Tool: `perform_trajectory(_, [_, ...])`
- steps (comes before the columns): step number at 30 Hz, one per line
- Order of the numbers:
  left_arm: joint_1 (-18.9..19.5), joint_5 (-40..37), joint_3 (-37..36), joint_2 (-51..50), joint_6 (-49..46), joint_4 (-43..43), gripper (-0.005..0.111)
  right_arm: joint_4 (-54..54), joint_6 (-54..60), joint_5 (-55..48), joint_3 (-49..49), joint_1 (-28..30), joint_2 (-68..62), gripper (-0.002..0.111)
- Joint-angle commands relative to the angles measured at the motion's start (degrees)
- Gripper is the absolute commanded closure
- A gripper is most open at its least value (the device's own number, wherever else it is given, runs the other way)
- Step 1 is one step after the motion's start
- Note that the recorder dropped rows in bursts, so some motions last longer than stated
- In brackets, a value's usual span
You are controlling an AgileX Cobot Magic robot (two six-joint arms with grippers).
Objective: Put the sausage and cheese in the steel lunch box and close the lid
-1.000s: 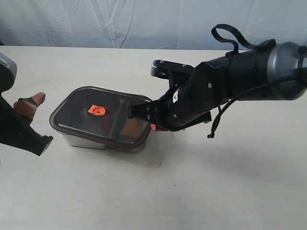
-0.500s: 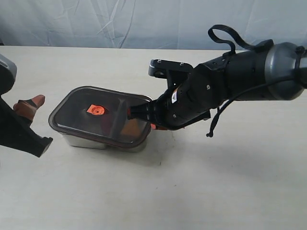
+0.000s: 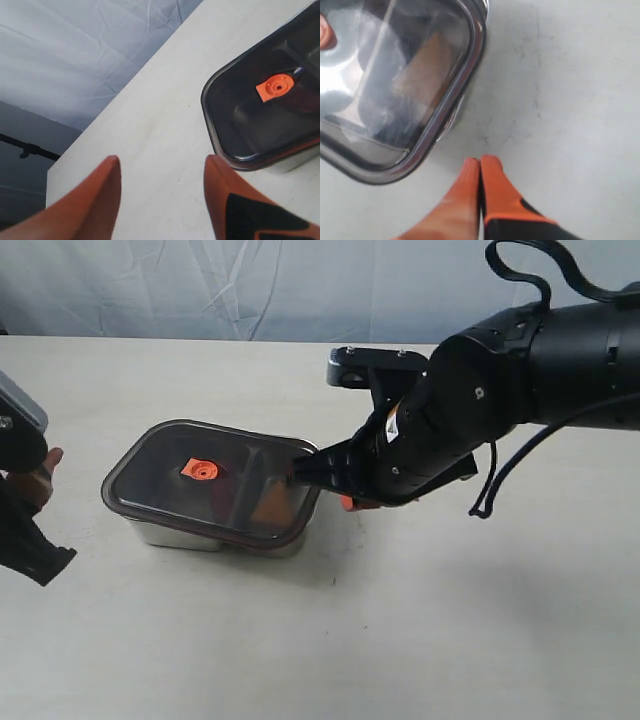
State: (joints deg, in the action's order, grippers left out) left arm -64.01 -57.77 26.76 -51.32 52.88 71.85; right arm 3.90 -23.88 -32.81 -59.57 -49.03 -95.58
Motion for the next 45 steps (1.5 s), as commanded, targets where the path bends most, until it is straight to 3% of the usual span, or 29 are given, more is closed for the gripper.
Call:
perform_trajectory(1, [2.65,-1.96,-1.03,-2.29,4.63,1.41,0.058,7.11,6.59,-1.21,-0.41,-3.82,0.3,0.109])
perform_trajectory(7, [10.17,-0.14,0.61,-5.86,9.97,2.61,0.058,8.6,5.96,5.35,-0.41,-8.31,-2.54,0.109])
perform_trajectory(14, [22.78,16.53,0.72,-12.7,12.5,7.38,0.058,12.24,5.96,9.82,-0.41,-10.32,-7.59,0.109])
perform_trajectory(19, [27.31,19.35,0.84,-16.94,24.79,15.2,0.058,12.8,5.96,10.58,-0.41,-11.21,-8.68,0.109])
perform_trajectory(26, [27.96,26.74,1.99,-19.93,27.03,17.37,0.058,12.7,5.96,14.09,-0.41,-11.23,-9.02,0.109])
perform_trajectory(31, [27.96,27.26,2.09,-20.42,27.03,18.2,0.058,12.16,5.96,14.06,-0.41,-10.95,-10.15,0.109])
perform_trajectory(36, [27.96,29.9,2.09,-20.42,30.09,24.33,0.058,11.9,5.96,14.42,-0.41,-10.95,-10.93,0.109])
perform_trajectory(45, [27.96,31.04,2.09,-20.42,30.09,23.94,0.058,9.43,5.88,14.81,-0.41,-10.95,-10.93,0.109])
